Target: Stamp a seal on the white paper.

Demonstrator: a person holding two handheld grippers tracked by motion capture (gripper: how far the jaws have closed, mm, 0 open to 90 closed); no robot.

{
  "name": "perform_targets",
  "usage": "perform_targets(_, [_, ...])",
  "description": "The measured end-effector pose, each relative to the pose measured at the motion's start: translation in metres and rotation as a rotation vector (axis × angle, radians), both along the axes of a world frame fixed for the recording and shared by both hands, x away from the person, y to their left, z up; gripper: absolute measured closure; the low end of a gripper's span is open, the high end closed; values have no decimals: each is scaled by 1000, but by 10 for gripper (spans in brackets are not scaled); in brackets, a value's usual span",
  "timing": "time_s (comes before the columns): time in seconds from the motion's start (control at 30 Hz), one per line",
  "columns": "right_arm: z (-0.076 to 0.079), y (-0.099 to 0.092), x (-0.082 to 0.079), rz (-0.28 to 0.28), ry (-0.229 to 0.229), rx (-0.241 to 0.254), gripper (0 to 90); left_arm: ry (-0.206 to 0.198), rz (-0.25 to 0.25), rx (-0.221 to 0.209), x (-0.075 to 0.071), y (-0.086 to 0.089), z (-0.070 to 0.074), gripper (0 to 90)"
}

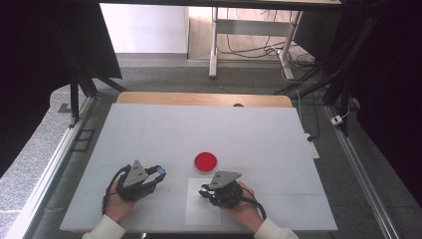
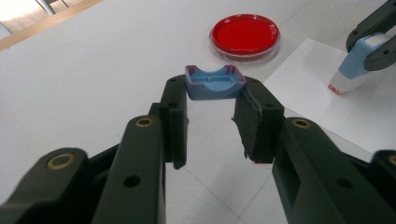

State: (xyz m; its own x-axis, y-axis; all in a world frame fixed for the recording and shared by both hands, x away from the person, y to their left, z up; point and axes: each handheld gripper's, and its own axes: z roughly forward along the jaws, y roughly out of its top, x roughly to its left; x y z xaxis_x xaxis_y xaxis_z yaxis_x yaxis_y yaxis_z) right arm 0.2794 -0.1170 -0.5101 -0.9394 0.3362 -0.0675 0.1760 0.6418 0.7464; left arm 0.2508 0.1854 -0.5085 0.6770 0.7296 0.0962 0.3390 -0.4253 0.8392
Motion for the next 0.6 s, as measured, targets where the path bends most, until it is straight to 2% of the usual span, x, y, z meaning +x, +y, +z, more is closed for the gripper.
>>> perform_targets(0.27, [-2,-1,-1,-5,-12,6,758,0,2,0,0,0,0,649])
perform_targets(0.47, [-4,-4,0,-10,11,44,758,0,2,0,0,0,0,649])
perform_targets(0.6, [-4,-4,0,-6,7,44,758,1,3,-2,0,0,0,649])
